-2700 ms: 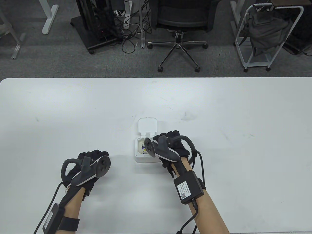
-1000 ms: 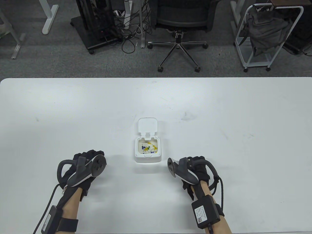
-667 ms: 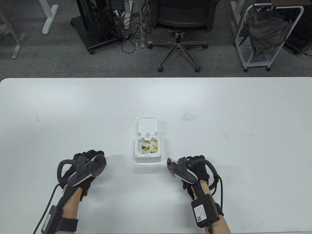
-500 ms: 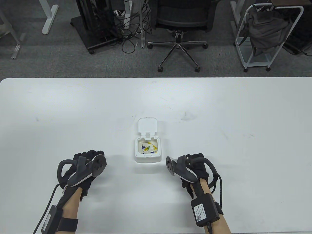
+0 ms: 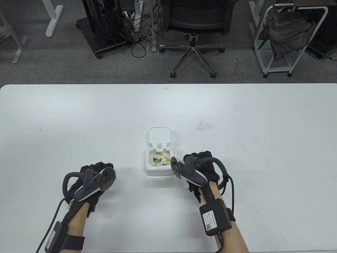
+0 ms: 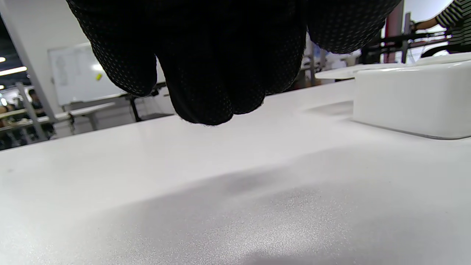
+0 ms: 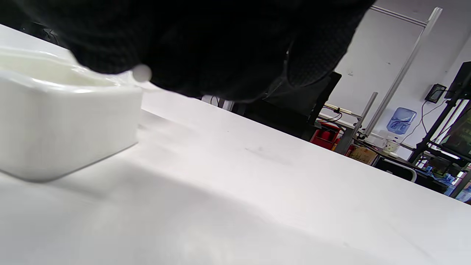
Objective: Press to open box and store push pins
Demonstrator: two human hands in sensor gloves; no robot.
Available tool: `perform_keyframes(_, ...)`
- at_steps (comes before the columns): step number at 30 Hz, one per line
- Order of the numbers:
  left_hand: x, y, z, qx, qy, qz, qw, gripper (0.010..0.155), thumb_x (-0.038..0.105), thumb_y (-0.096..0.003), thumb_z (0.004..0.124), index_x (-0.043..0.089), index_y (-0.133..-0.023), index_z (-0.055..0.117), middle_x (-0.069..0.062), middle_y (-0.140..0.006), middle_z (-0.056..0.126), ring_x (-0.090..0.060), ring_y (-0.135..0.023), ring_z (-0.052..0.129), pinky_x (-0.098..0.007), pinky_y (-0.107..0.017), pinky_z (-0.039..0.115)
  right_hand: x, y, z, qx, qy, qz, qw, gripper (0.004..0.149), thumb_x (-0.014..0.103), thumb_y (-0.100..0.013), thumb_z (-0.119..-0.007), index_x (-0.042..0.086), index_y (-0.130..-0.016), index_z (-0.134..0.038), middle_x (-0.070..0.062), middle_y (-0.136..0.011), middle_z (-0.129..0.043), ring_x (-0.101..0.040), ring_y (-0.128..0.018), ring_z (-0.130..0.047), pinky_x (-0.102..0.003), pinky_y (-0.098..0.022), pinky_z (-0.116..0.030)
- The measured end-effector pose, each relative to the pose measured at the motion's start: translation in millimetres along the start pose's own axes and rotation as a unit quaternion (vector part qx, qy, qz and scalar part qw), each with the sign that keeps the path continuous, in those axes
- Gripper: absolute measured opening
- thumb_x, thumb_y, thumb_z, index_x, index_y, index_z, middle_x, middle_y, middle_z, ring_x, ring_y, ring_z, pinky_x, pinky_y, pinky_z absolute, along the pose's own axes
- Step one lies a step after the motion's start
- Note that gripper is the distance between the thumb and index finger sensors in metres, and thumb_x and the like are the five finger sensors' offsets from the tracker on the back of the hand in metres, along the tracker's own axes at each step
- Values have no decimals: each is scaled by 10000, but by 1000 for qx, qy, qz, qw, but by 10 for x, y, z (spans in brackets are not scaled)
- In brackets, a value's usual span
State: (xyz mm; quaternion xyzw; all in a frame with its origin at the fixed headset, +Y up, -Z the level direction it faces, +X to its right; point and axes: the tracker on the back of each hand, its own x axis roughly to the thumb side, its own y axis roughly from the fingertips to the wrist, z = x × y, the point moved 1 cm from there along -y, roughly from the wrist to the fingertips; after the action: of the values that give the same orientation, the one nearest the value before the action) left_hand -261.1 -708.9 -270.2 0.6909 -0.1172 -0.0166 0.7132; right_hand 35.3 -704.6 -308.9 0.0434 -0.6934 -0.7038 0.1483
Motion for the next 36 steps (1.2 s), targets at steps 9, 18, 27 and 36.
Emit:
perform_keyframes(9, 54, -30, -15, 2, -7, 12, 1000, 524, 537, -497, 652, 339, -968, 769, 76, -967, 900, -160, -777, 1020, -473, -737, 793, 313, -217, 160, -3, -24, 27, 999, 429, 453, -366, -765, 316, -770, -728, 96, -710, -923, -202, -635, -964, -554, -706, -714)
perform_keyframes(18, 63, -41, 3, -4, -3, 14, 1000, 523, 536, -497, 652, 339, -968, 770, 74, -968, 899, -160, -778, 1018, -474, -737, 792, 593, -337, 242, -12, -17, 54, 998, 427, 449, -368, -766, 321, -774, -725, 96, -718, -920, -203, -646, -958, -555, -711, -707)
perform_keyframes(27, 82, -52, -18, 0, -7, 19, 1000, 525, 536, -497, 652, 338, -969, 769, 74, -968, 900, -160, -777, 1020, -474, -738, 792, 698, -411, 197, -4, -20, 64, 998, 425, 448, -369, -771, 334, -775, -723, 102, -732, -917, -201, -662, -955, -555, -714, -703)
perform_keyframes(36, 91, -74, -19, -1, -11, 24, 1000, 525, 536, -498, 652, 338, -969, 769, 75, -969, 899, -162, -779, 1018, -475, -738, 791, 611, -521, 258, -6, -42, 57, 997, 498, 478, -356, -769, 324, -826, -706, 87, -801, -897, -212, -716, -940, -554, -723, -693)
